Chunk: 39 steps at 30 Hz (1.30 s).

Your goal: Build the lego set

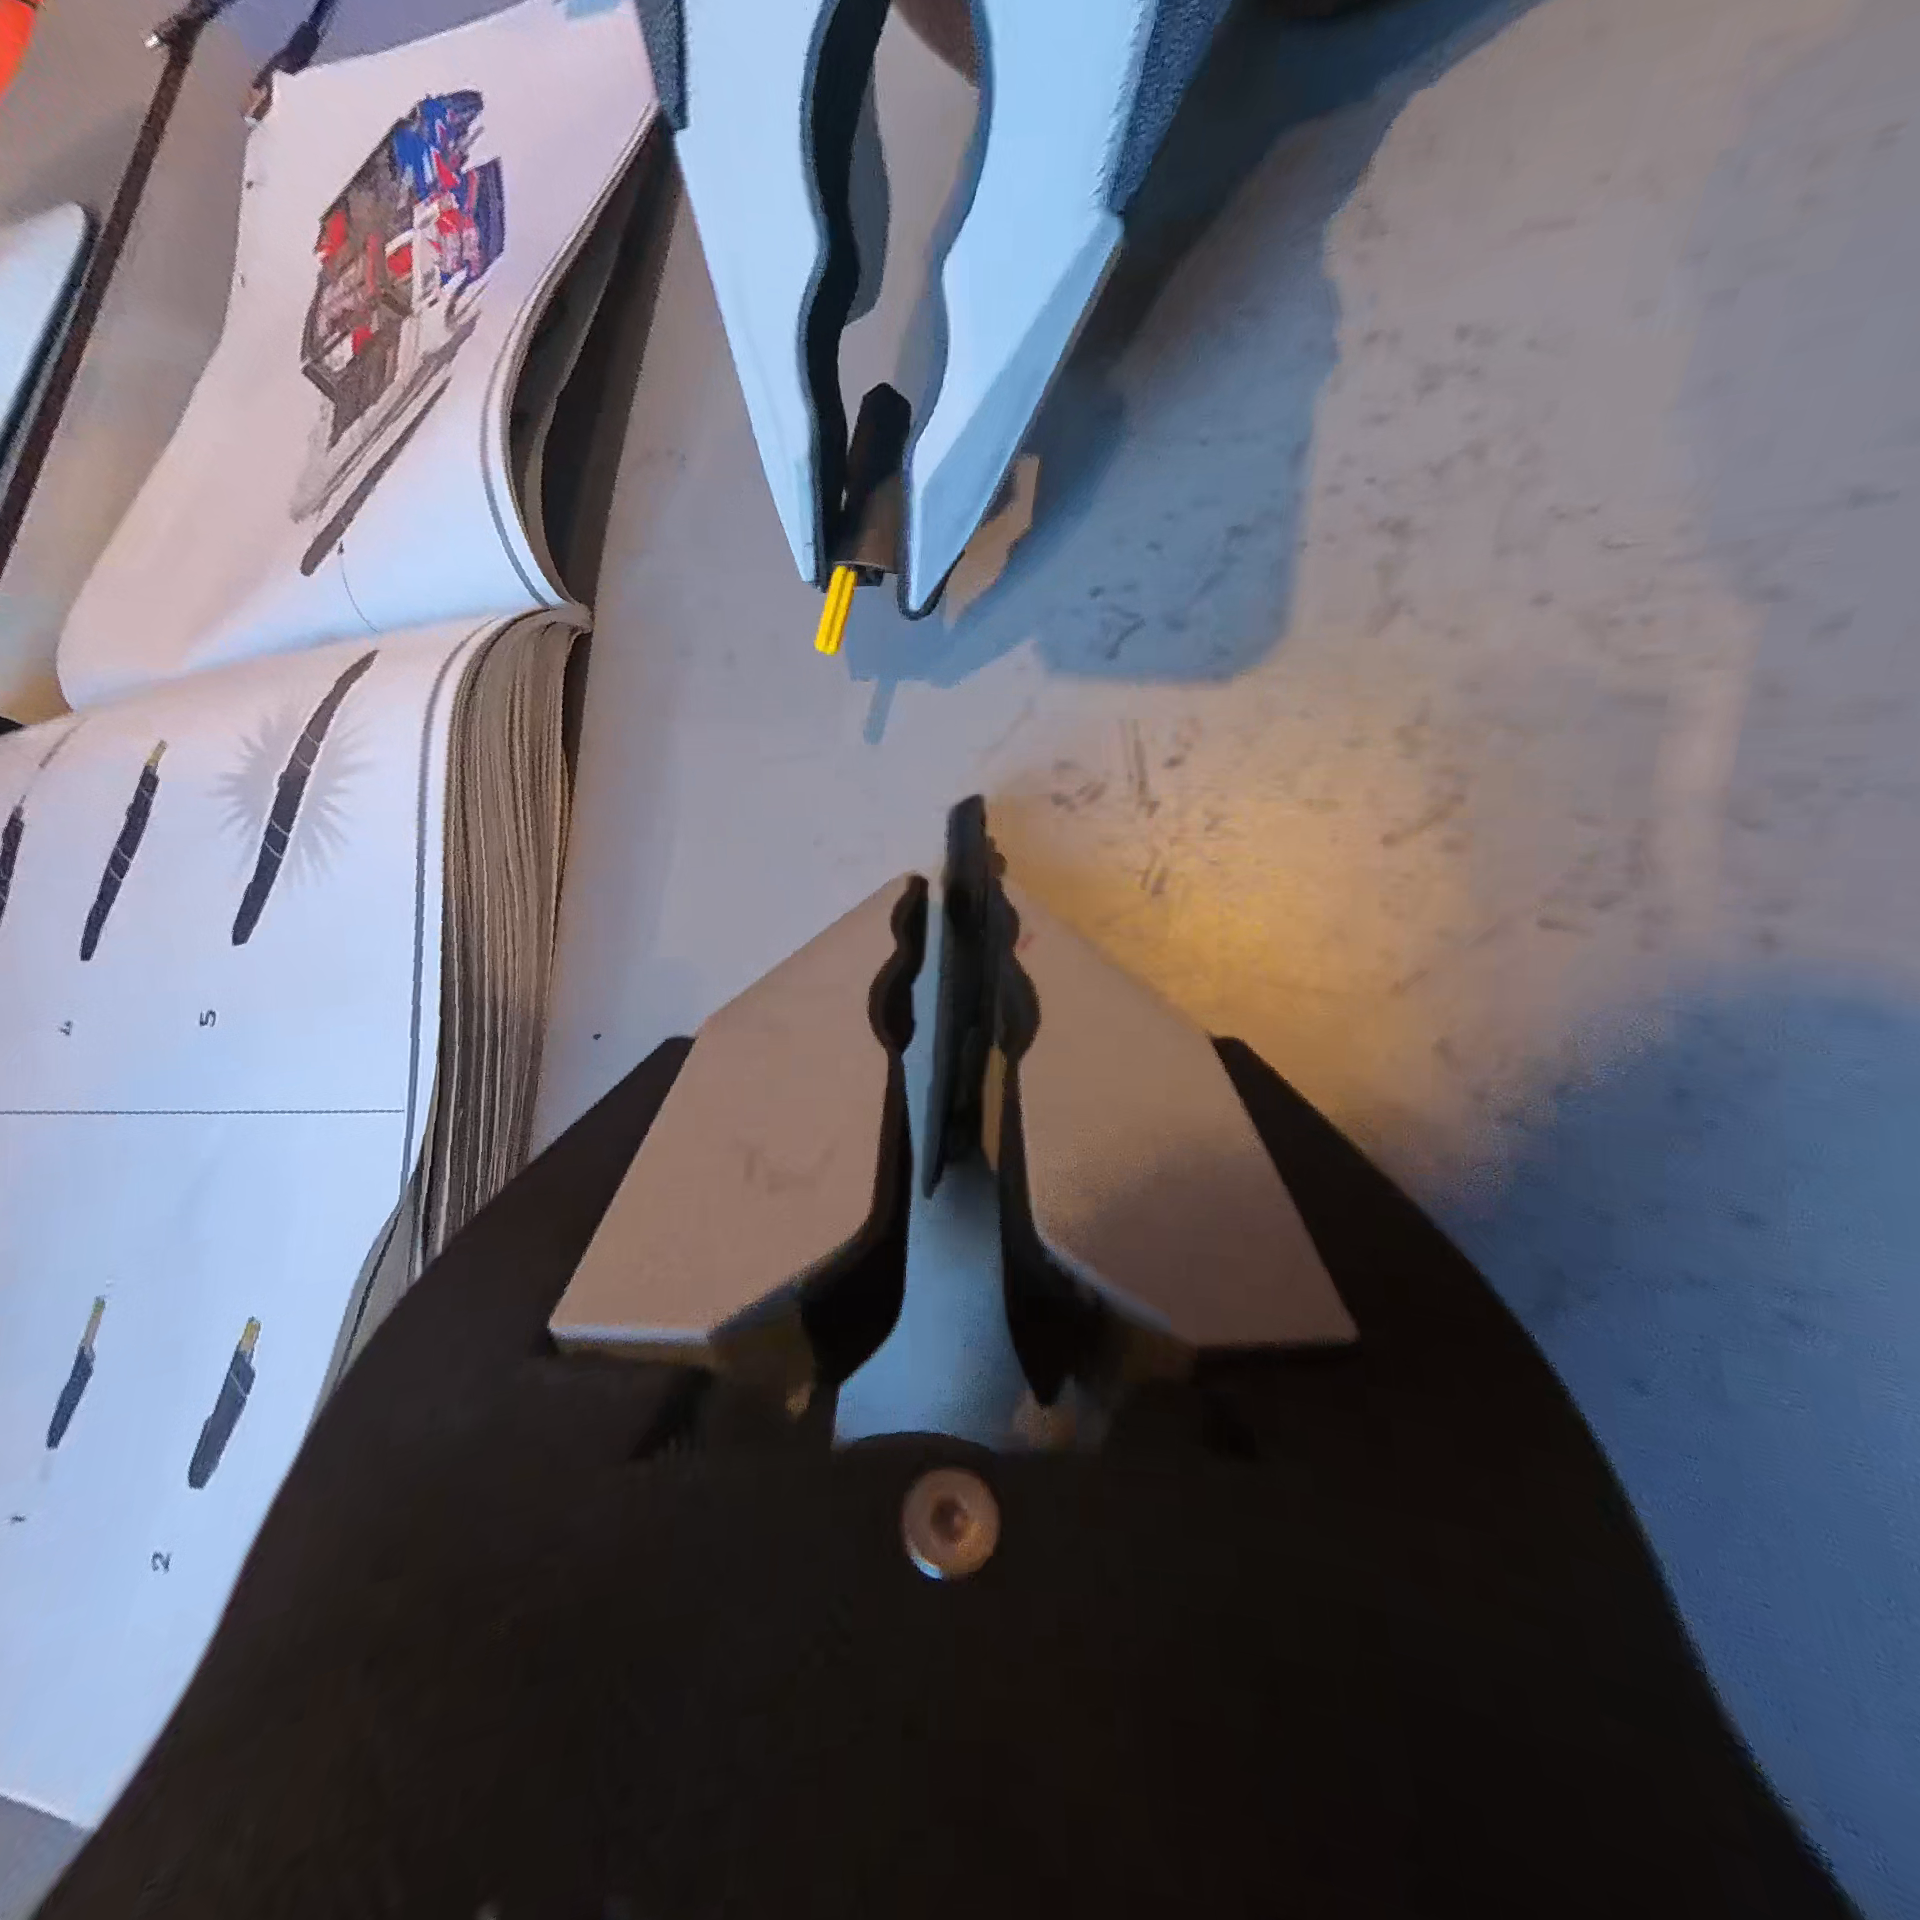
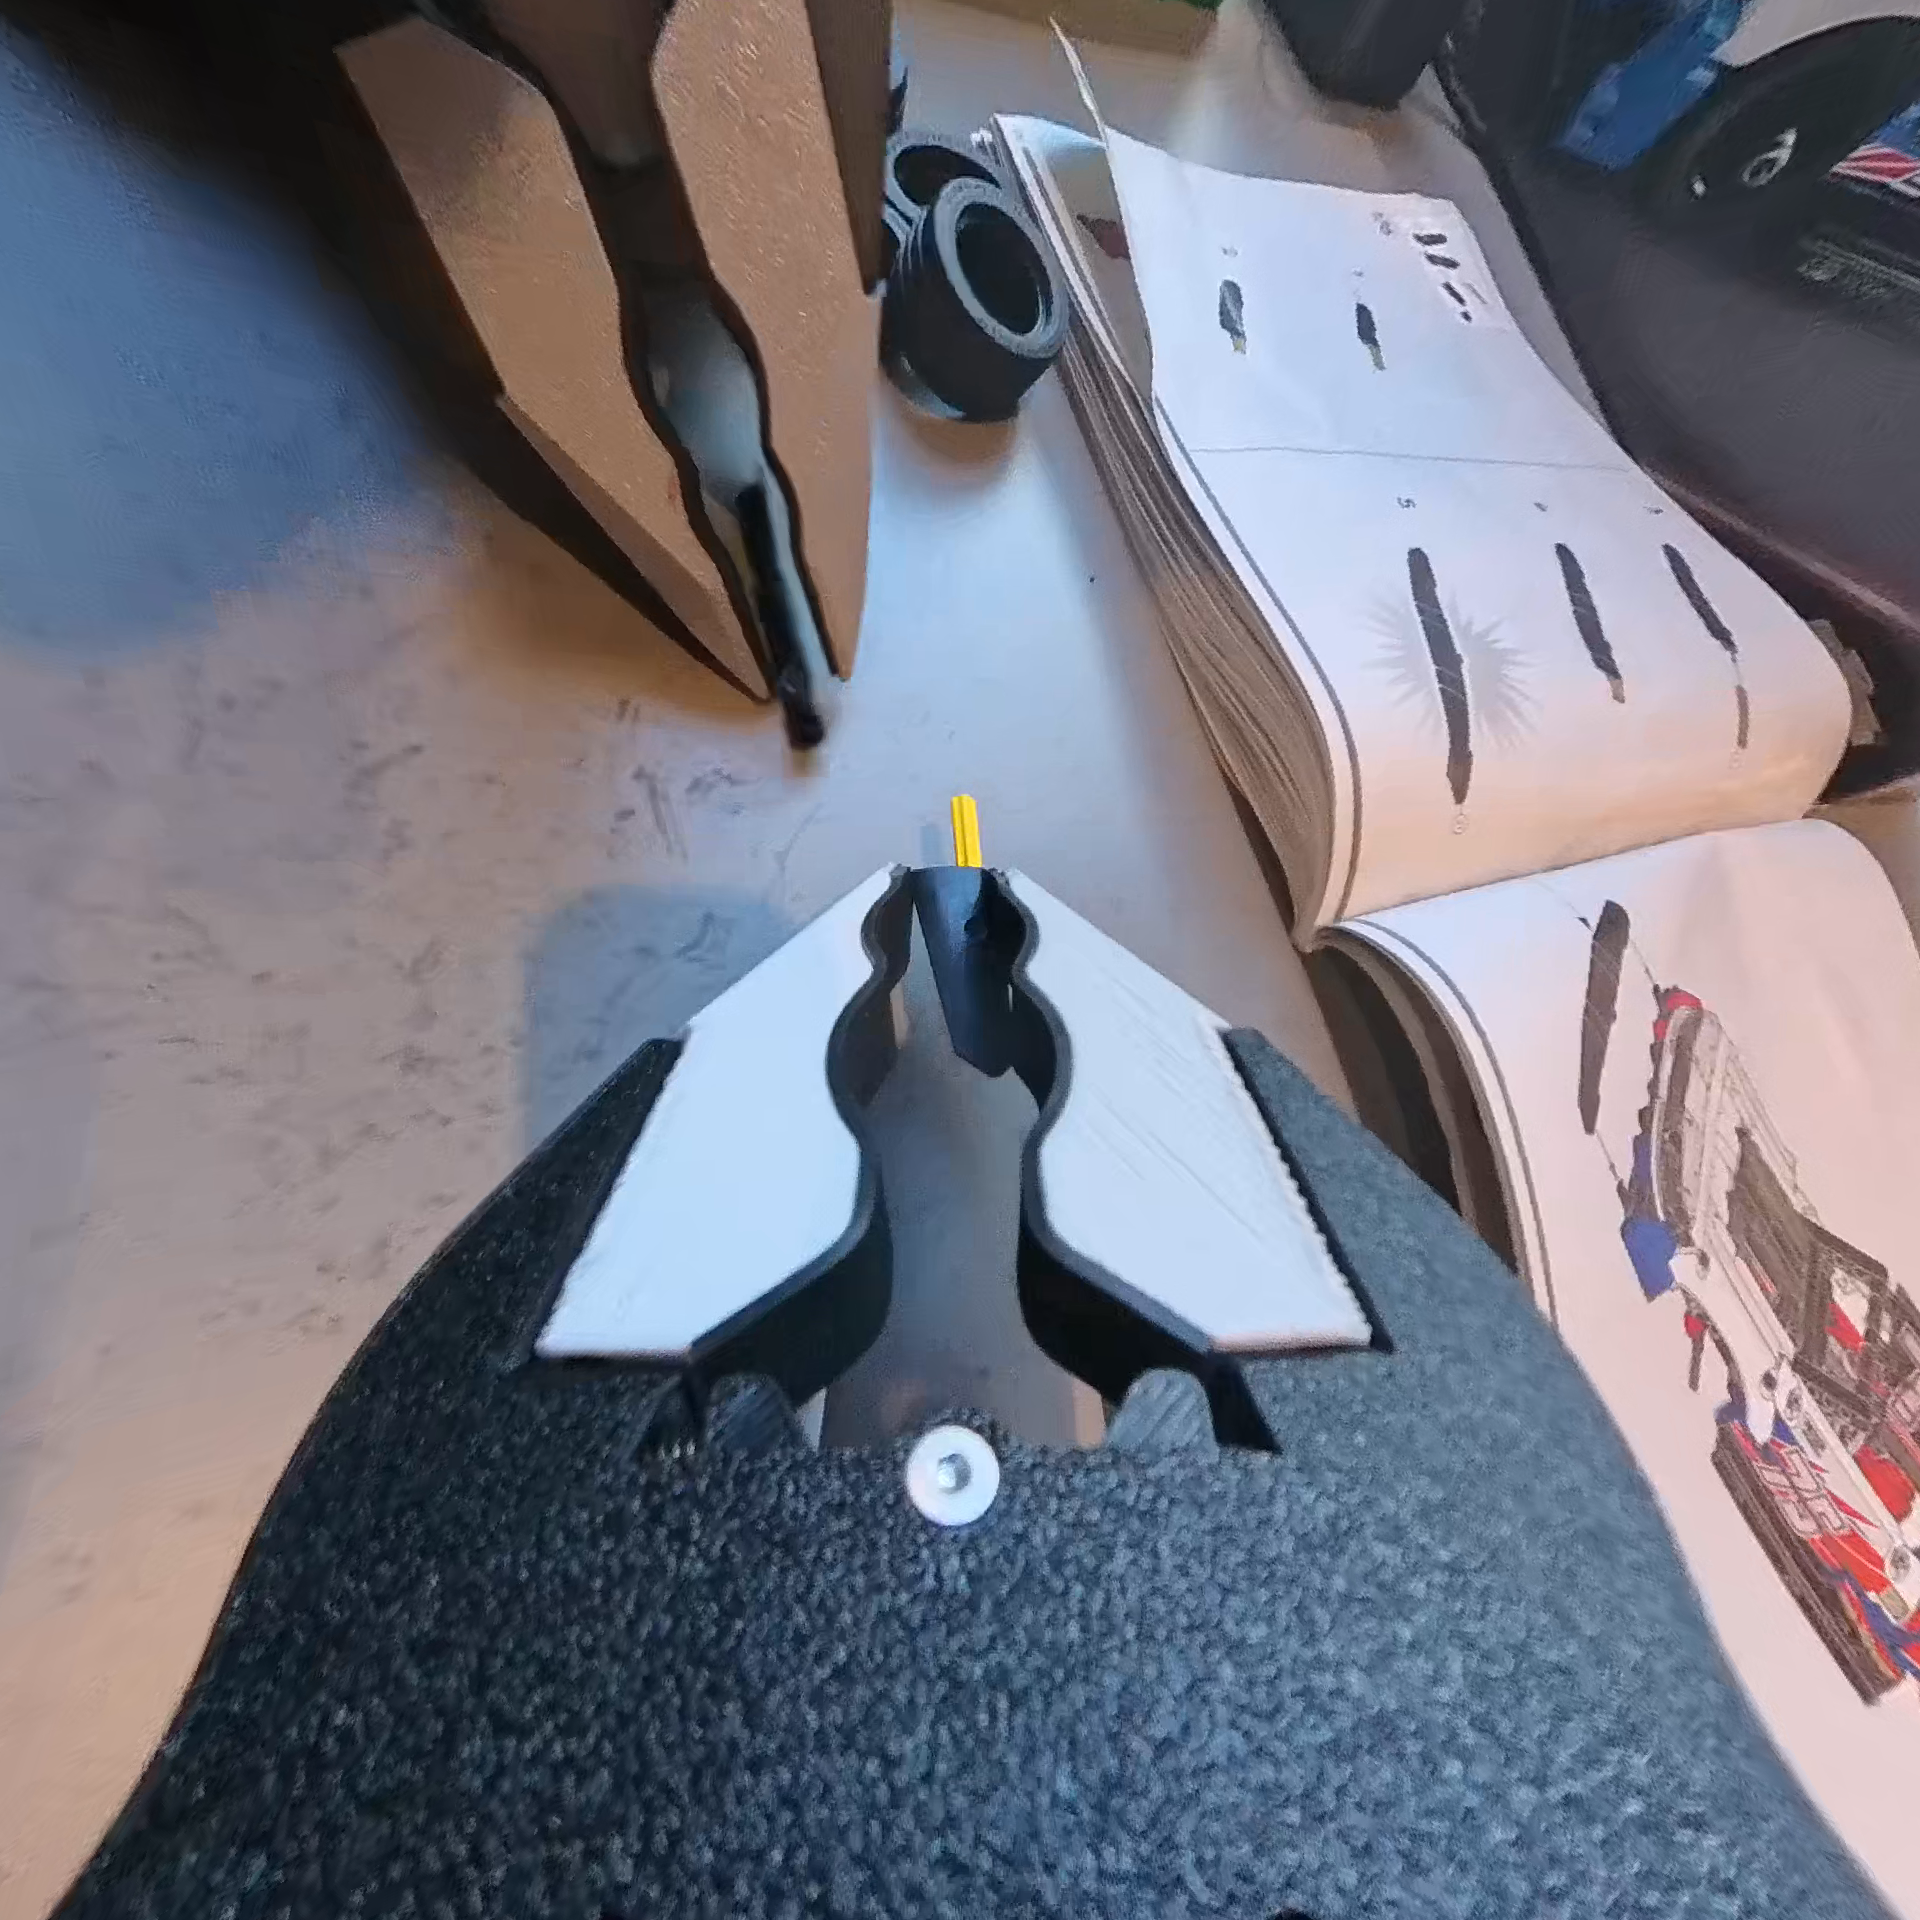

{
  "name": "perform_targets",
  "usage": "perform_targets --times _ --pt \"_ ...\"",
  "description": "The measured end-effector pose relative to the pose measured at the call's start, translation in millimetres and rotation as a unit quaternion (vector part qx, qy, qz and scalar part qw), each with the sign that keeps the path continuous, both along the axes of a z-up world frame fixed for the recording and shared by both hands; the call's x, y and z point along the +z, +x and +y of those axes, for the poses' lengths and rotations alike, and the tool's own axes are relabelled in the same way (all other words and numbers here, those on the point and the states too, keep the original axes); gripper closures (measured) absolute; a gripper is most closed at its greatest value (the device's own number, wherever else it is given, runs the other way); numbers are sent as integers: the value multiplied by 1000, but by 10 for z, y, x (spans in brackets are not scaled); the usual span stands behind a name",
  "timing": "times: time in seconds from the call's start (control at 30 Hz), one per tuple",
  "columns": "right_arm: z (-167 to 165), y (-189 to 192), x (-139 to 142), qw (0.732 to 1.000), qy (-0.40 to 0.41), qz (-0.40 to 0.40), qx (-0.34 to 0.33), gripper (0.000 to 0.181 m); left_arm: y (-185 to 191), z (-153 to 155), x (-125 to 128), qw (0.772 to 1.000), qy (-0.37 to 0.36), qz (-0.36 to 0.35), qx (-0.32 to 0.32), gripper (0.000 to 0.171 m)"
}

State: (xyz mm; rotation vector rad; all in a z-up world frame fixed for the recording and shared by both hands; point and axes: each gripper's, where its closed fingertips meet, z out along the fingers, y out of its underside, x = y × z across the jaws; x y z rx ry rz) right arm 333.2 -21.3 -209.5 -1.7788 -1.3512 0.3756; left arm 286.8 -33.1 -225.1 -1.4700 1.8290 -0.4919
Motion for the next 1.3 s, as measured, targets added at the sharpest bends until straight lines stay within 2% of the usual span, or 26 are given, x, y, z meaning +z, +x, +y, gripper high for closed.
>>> perform_targets --times 0.1,0.23,0.47,0.67,0.83,1.0,1.13,1.23,1.27,1.3 --pt "-17 -31 28 1000 -1 12 6 168 -10 -21 -2 1000 -18 1 -3 163" --pt "-70 -71 -10 999 -25 8 18 168 -23 -48 -1 1000 1 1 -12 166" --pt "-119 -88 87 991 -102 78 23 168 -53 -25 28 1000 1 -3 -7 151" --pt "-235 -166 278 971 -166 159 59 168 86 32 313 997 57 -52 5 144" --pt "-276 -213 235 974 -164 142 68 168 252 -111 433 993 90 -76 -29 153" --pt "-328 -260 187 976 -162 123 80 169 278 -154 295 990 130 -41 -48 170" --pt "-329 -261 170 978 -154 114 80 169 270 -151 284 988 141 -38 -47 170" --pt "-296 -228 102 984 -137 88 69 169 205 -128 236 994 102 -20 -31 171" --pt "-283 -207 77 986 -131 78 65 169 148 -84 208 995 97 -9 -20 165" --pt "-272 -185 55 988 -127 70 60 169 72 -24 173 996 94 7 -3 151"
